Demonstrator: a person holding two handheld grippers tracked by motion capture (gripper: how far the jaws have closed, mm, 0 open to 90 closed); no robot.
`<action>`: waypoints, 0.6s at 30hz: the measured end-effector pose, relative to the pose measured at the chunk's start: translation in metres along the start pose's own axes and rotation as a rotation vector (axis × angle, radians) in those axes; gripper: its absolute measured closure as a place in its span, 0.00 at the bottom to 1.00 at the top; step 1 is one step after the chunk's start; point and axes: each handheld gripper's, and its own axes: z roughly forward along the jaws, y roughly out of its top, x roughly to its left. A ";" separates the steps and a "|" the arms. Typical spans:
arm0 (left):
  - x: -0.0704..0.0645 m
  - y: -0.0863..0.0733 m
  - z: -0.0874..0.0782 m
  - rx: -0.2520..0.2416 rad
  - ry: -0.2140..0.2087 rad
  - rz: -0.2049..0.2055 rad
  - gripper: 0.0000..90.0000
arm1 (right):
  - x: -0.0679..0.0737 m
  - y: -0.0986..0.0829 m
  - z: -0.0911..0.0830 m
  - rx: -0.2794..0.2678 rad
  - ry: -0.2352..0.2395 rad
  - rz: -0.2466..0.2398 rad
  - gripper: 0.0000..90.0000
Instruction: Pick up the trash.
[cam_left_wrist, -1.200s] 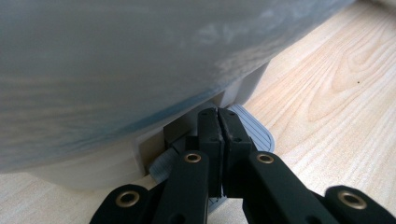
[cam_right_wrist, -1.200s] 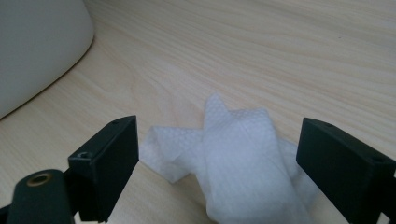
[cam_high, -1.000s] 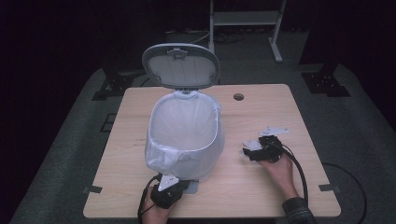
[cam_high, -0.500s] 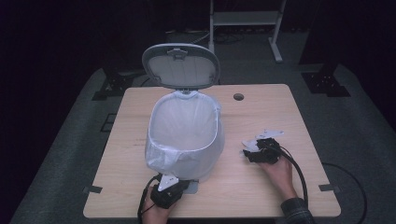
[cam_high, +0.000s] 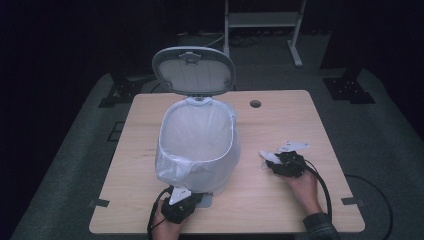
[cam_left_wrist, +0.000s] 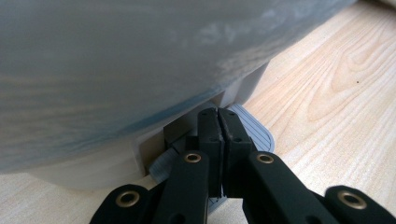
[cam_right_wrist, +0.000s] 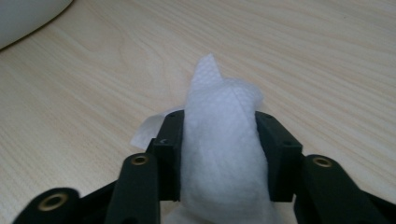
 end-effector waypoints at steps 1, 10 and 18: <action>0.000 0.000 0.000 0.001 0.000 0.001 0.99 | -0.001 -0.001 -0.001 -0.001 0.003 0.000 0.65; 0.000 0.000 0.000 0.002 0.002 0.004 0.99 | -0.004 -0.004 -0.008 0.017 0.037 0.007 0.83; 0.000 0.000 0.000 0.000 0.003 0.003 0.99 | -0.004 -0.004 -0.019 0.020 0.083 0.009 0.83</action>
